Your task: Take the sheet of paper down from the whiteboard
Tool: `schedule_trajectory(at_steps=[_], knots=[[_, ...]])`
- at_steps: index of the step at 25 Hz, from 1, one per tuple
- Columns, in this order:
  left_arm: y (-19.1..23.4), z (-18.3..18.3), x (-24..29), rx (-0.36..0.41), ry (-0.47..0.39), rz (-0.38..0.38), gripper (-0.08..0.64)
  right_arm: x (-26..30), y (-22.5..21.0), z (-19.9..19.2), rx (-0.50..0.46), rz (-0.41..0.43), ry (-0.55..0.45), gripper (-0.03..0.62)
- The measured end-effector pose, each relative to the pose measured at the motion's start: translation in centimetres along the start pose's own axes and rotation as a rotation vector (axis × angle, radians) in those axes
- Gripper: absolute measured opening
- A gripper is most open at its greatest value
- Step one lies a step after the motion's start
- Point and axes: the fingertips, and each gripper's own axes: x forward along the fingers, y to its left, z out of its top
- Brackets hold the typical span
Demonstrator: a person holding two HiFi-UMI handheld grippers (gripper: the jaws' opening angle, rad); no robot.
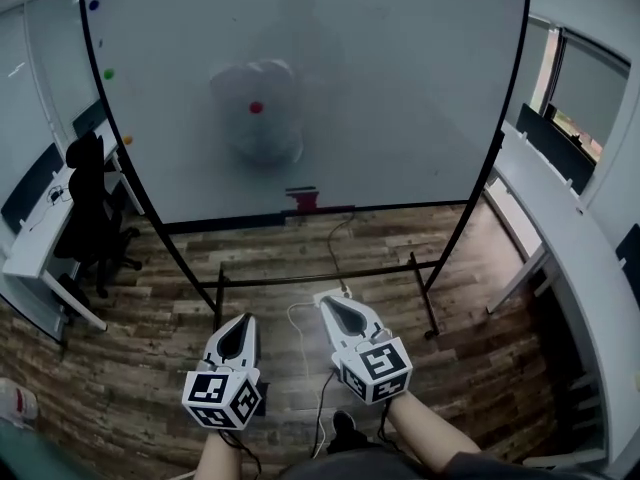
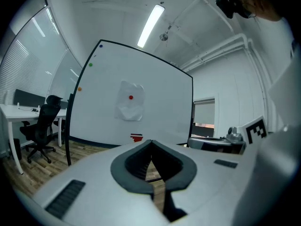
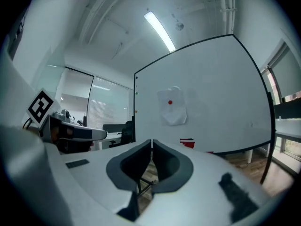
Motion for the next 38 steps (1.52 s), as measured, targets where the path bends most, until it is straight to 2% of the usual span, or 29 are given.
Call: schedule_trajectory(at_steps=[10,15,21,29,38], knots=[[0.8,1.5,8.2,-0.004,-0.012,0.095,0.012,5.4,-7.3,0.8,0.005,0.064,-0.002,0.024],[0.9,2.2,10.0,0.004,-0.021,0.124,0.012,6.6,-9.4,1.2,0.008,0.077,-0.013,0.024],[1.5,2.6,11.2,0.010,-0.018,0.143,0.012,7.5,-9.9,0.4,0.016,0.098,0.016,0.023],[4.4,3.9,13.8,0.011,-0.043,0.153,0.012,10.6,-10.5,0.3,-0.003,0.088,0.023,0.025],[11.4,6.4,18.1,0.009,-0.036,0.124,0.012,18.6,-11.9,2.2,-0.025,-0.020,-0.006,0.025]])
